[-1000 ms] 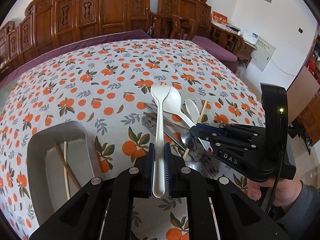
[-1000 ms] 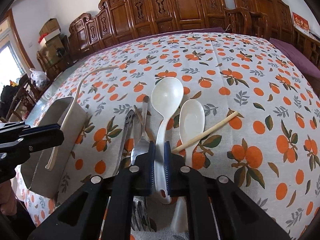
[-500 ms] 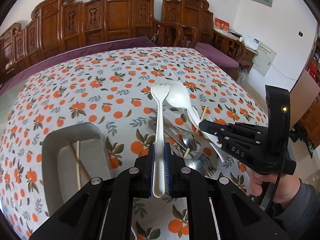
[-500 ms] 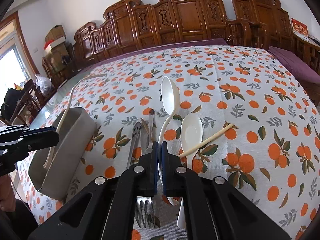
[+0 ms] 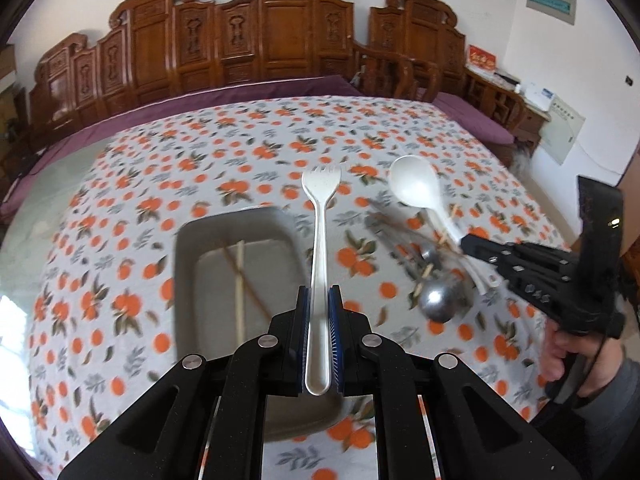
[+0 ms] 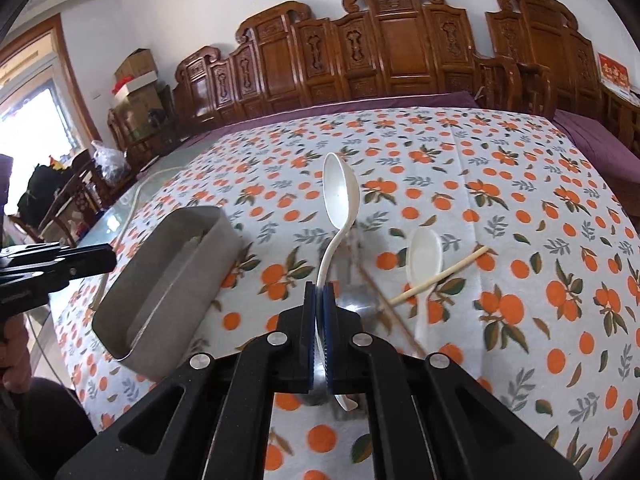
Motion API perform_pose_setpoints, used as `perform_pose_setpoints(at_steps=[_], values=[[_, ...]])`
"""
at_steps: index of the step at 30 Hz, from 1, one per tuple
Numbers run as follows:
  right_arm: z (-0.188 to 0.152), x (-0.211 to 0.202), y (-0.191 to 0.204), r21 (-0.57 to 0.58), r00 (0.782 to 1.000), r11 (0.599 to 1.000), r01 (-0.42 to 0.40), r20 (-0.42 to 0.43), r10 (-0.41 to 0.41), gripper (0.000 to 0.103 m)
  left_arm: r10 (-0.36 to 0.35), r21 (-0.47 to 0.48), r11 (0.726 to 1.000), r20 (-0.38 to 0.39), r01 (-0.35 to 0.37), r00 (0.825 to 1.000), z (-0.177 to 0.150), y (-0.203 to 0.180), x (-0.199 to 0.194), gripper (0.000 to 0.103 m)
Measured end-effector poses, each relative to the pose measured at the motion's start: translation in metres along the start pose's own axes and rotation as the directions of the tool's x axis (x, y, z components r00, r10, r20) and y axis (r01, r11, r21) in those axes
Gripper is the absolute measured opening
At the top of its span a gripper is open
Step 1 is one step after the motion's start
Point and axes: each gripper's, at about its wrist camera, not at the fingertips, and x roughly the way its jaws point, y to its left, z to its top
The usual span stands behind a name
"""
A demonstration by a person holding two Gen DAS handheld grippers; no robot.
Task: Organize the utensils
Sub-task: 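Lower the white fork into the grey tray and open the left tool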
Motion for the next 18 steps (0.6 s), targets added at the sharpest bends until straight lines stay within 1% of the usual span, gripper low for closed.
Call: perform_pose_setpoints(at_steps=[2,8,18], values=[[-0.002,0.001,0.006,-0.014,1.000,1.000,-0.005,-0.007,0.004,0.004,0.020,-0.011,1.000,-0.009,-0.020,1.000,-0.006,0.006,0.003,0.008],[-0.006,0.005,0.014,-0.040,1.000,0.999,-0.009,-0.029,0.007,0.005,0.040,-0.055,0.998,-0.045,-0.043,0.998,-0.018,0.027,0.025,0.009],[-0.005,0.013,0.015,-0.047,0.999,0.999,-0.023,-0.044,0.021,0.005,0.073,-0.056,0.995,-0.117,-0.080,0.990,-0.028,0.035,0.054,0.009]])
